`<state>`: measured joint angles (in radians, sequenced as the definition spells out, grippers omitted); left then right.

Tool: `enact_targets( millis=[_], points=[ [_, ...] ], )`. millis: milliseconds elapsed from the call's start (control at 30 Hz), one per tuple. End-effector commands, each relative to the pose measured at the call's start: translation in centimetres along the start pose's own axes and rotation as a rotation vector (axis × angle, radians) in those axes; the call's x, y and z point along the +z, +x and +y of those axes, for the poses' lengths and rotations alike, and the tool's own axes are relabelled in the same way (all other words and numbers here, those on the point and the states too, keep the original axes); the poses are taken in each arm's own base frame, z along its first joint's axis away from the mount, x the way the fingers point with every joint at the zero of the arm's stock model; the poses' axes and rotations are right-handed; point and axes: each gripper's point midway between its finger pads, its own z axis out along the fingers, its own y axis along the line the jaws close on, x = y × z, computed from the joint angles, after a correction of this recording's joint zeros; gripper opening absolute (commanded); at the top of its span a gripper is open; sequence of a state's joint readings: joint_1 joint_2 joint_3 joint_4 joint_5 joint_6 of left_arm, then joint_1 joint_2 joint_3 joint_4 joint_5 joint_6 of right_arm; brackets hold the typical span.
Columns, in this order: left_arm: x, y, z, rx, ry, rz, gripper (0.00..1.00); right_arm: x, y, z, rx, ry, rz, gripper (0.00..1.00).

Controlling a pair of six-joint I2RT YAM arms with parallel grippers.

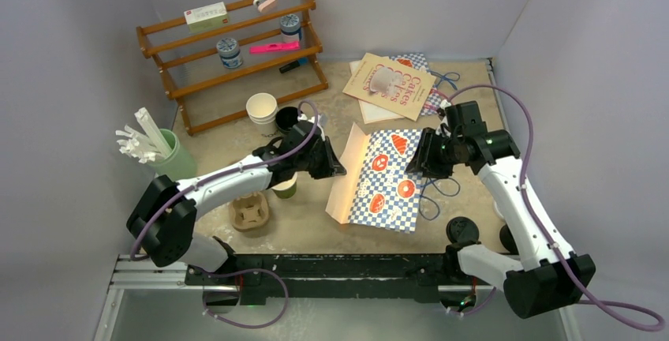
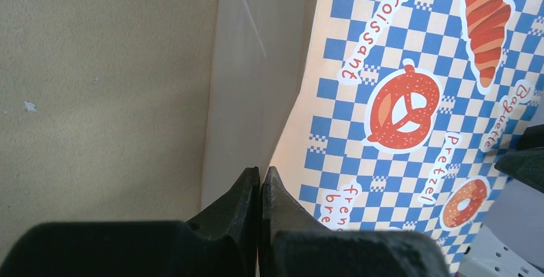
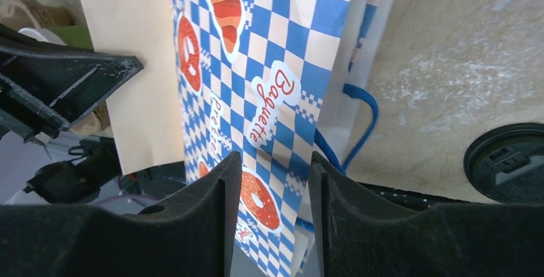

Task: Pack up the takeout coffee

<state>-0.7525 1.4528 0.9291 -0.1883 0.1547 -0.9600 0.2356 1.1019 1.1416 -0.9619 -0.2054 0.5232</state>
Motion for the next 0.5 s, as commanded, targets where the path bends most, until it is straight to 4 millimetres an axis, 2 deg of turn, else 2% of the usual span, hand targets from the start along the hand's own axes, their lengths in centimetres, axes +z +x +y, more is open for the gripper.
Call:
enact_targets(
  millis=[0,67,100,167,267,467],
  points=[
    [-0.2,0.3,0.7,-0.040,0.014,0.006,0.00,0.1,0.0,1.9,0.002,-0.099,0.022,0.42],
    [-0.1,0.4,1.1,-0.060,0.023,0.012,0.00,-0.3,-0.3,2.8,-0.007,-0.139,0.017,0.29],
    [-0.1,0.7,1.2,-0.066,0.029,0.017,0.00,-0.5,-0.4,3.2,-0.011,-0.157,0.015,0.17],
    [0.0,0.7,1.3,-0.070,0.039,0.017,0.00,-1.1,-0.8,4.1,-0.019,-0.193,0.003,0.00],
    [-0.2,0.7,1.7,-0.069,0.033,0.018,0.00,-2.2,-1.8,4.5,-0.024,-0.189,-0.042,0.00],
    [-0.7,0.3,3.1,-0.084,0.026,-0.008,0.00,-5.9,-4.4,4.7,-0.044,-0.134,-0.179,0.00]
  ],
)
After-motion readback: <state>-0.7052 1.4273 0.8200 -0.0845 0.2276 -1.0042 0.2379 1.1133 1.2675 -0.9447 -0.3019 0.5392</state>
